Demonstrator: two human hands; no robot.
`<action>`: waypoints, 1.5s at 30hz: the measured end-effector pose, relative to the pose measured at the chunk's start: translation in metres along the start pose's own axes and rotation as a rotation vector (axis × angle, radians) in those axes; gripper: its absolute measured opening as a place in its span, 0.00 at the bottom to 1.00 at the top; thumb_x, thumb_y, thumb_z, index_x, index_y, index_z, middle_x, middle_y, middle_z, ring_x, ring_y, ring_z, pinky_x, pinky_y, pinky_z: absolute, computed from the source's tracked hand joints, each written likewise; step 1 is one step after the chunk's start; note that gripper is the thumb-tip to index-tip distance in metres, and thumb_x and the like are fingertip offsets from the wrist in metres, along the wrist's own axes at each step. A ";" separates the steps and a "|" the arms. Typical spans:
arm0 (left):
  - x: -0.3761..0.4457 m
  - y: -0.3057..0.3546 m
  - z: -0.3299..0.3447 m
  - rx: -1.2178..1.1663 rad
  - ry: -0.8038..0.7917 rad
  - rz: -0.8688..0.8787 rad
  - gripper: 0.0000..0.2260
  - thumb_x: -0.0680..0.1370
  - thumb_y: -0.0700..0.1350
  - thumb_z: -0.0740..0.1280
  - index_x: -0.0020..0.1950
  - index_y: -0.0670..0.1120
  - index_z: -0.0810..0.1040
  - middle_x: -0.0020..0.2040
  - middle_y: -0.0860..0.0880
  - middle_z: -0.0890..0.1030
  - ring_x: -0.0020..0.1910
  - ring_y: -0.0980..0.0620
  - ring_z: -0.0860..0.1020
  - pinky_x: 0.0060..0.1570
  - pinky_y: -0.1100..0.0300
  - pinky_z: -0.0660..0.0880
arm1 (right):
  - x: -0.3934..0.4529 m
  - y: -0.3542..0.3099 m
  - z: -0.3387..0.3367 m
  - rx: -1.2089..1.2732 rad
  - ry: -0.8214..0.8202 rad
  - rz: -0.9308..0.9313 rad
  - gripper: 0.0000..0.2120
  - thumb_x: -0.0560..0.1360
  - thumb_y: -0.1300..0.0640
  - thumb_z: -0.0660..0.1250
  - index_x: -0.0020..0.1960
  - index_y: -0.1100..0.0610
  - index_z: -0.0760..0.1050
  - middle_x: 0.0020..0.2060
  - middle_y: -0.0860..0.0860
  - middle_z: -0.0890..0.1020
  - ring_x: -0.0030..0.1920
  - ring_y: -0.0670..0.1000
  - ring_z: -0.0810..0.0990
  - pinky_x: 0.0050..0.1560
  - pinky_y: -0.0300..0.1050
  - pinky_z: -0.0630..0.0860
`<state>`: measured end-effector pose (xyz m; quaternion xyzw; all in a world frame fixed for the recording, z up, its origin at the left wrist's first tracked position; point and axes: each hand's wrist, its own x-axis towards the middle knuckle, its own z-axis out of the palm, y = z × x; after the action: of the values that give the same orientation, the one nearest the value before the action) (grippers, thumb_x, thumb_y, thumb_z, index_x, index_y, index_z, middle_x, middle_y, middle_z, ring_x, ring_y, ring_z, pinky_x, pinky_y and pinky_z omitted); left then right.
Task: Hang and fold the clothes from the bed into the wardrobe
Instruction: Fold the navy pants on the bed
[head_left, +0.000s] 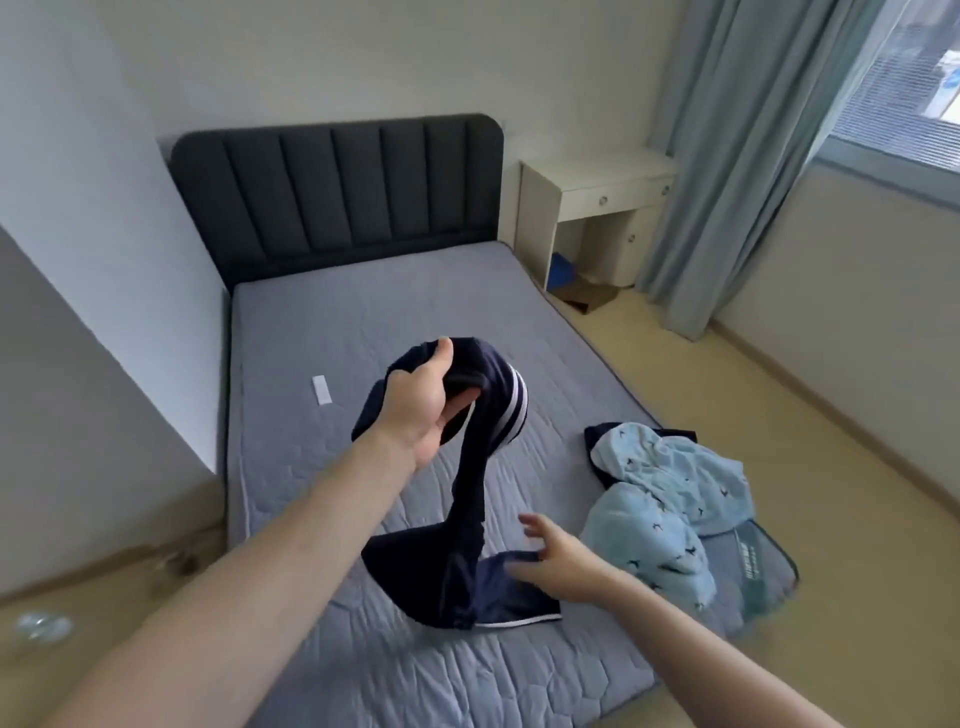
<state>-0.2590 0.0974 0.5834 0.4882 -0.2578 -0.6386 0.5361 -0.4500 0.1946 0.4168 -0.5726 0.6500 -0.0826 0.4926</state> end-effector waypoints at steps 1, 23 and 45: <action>-0.005 0.008 0.003 -0.032 -0.015 0.018 0.12 0.83 0.46 0.67 0.52 0.37 0.83 0.46 0.43 0.87 0.47 0.48 0.86 0.43 0.57 0.83 | 0.003 0.008 0.022 -0.009 -0.059 0.028 0.40 0.70 0.41 0.74 0.77 0.49 0.64 0.66 0.45 0.75 0.57 0.40 0.79 0.54 0.40 0.78; -0.098 0.145 0.003 -0.195 -0.086 0.416 0.10 0.83 0.42 0.67 0.54 0.35 0.81 0.57 0.40 0.83 0.50 0.47 0.86 0.47 0.55 0.84 | 0.043 -0.073 0.045 0.269 0.504 0.202 0.12 0.80 0.51 0.64 0.60 0.56 0.75 0.56 0.57 0.83 0.53 0.60 0.81 0.54 0.48 0.76; -0.088 -0.059 -0.154 1.036 -0.325 0.173 0.05 0.75 0.49 0.73 0.50 0.56 0.80 0.46 0.59 0.84 0.47 0.62 0.81 0.56 0.52 0.79 | 0.001 -0.152 -0.010 0.569 0.077 0.013 0.13 0.83 0.49 0.64 0.51 0.59 0.80 0.36 0.50 0.88 0.37 0.48 0.87 0.32 0.39 0.79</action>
<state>-0.1503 0.2271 0.5032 0.5605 -0.6572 -0.4489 0.2292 -0.3562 0.1393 0.5237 -0.4036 0.6227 -0.2801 0.6090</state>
